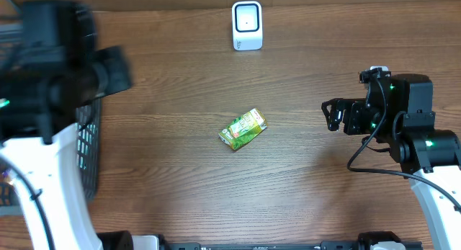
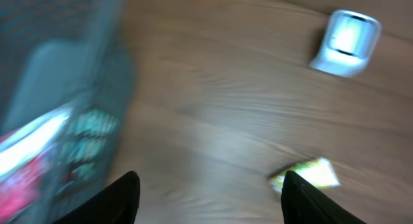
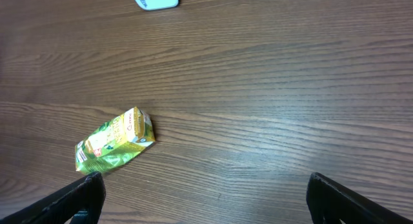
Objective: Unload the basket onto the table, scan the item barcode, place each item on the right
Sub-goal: 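Move the left gripper back into the basket over the white tube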
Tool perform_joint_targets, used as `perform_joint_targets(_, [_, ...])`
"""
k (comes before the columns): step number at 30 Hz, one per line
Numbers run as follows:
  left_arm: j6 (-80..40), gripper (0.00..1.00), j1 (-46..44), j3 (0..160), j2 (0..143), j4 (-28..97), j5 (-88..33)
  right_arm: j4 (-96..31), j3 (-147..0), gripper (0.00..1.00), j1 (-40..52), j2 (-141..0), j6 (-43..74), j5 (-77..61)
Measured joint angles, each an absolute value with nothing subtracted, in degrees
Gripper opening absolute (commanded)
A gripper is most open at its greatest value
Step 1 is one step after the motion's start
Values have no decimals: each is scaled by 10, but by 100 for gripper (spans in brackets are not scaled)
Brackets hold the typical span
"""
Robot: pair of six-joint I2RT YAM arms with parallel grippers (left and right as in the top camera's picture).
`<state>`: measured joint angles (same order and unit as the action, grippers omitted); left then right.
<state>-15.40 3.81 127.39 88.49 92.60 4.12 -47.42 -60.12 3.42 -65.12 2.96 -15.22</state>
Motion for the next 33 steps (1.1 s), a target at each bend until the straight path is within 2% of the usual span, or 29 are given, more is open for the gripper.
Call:
perform_joint_targets(7, [-148,63,227,1274,880,962,48,-474,-601,100,34,-651,29,-152])
perform_joint_targets(12, [-146,62,304,1253,880,961,49,-474,-601,100,34,-651,30,-152])
perform_joint_targets(26, [-135,60,366,1097,880,890,63,-474,-601,100,34,-651,29,-152])
perform_joint_targets(33, [-135,61,369,1021,880,838,65,-474,-601,100,34,-651,30,-152])
